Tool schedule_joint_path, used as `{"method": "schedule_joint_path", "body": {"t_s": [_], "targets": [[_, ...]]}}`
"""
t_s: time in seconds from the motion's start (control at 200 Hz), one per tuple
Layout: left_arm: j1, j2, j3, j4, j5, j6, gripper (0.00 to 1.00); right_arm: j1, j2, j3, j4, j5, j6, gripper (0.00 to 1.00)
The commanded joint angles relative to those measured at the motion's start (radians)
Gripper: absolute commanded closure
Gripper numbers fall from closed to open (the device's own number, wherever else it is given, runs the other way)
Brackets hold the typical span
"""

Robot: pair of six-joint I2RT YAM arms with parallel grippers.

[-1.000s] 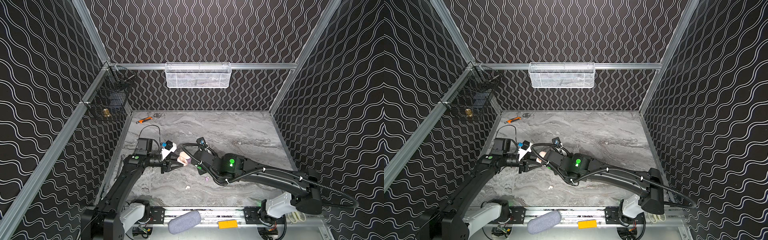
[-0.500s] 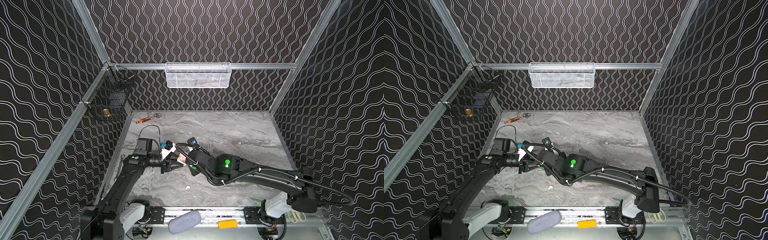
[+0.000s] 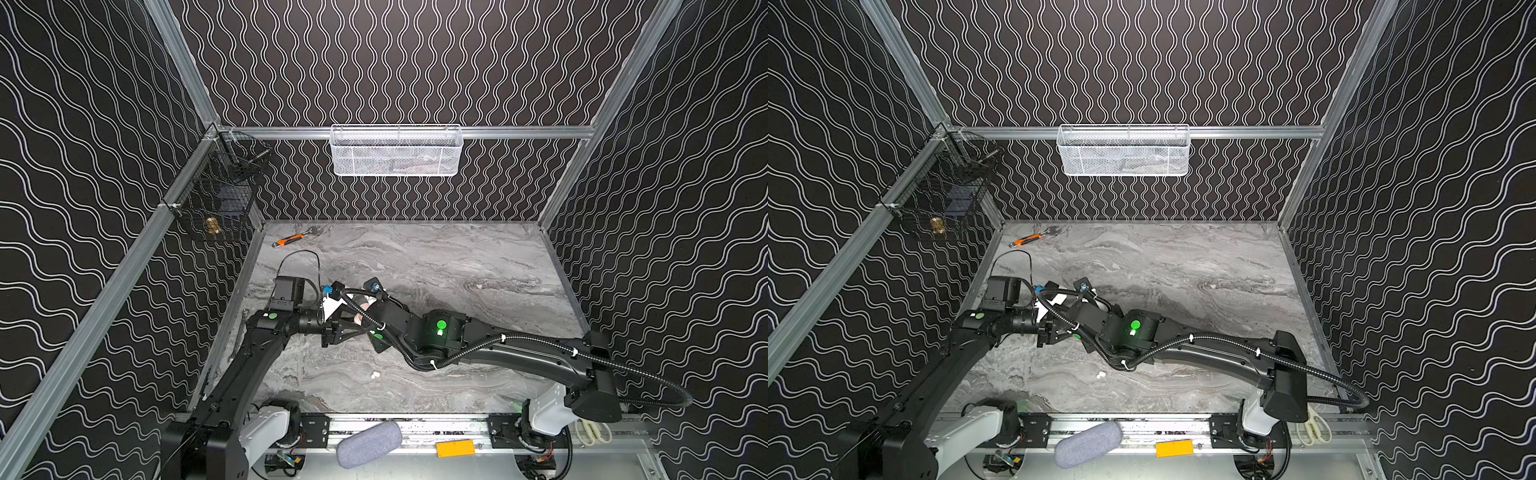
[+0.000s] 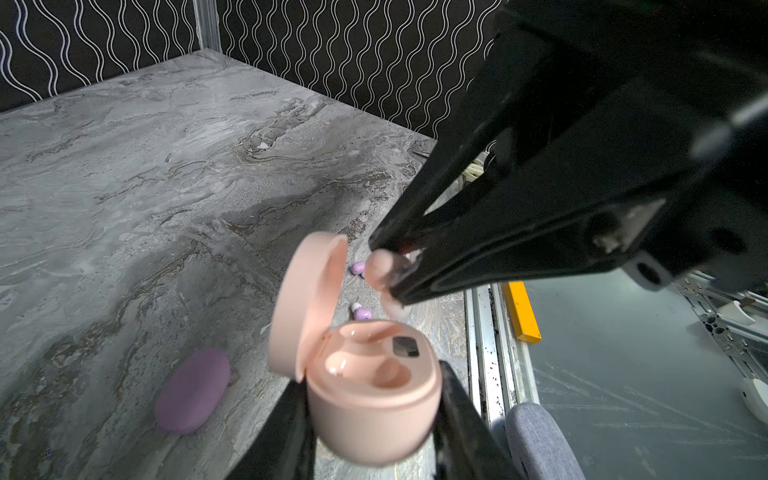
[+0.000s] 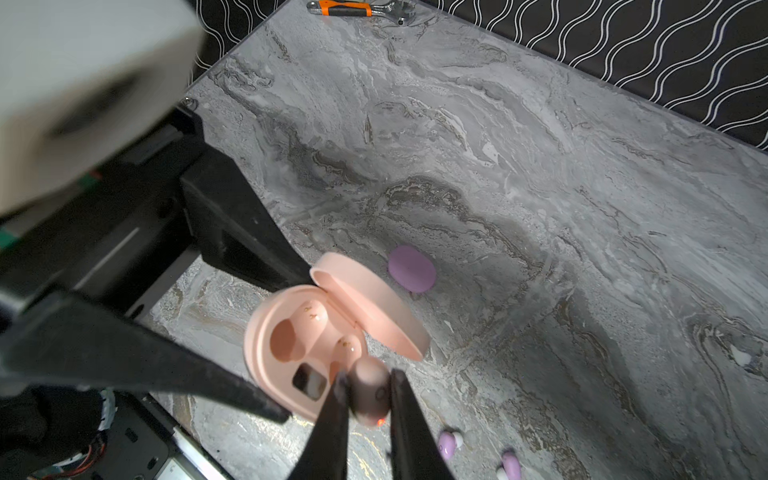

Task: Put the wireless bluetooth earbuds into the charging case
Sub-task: 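Lower the held earbud into a slot of the peach case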

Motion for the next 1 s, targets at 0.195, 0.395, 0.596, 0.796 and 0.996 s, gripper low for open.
{"method": "schedule_joint_path", "body": {"t_s": [0.195,0.395,0.596,0.796,0.996], "targets": [[0.002,-0.009,0.003,0.019,0.016,-0.009,0.96,-0.004,0.004,-0.005,0.040,0.005,-0.002,0.81],[0.002,-0.012,0.003,0.018,0.016,-0.009,0.97,-0.008,-0.001,-0.013,0.043,-0.010,0.004,0.81],[0.002,-0.013,0.001,0.018,0.016,-0.006,0.97,-0.009,-0.016,-0.035,0.061,-0.032,0.009,0.81],[0.003,-0.010,0.001,0.018,0.018,-0.006,0.97,-0.017,-0.035,-0.052,0.079,-0.060,0.018,0.81],[0.002,-0.016,0.002,0.019,0.021,-0.007,0.96,-0.033,-0.054,-0.075,0.116,-0.102,0.026,0.81]]}}
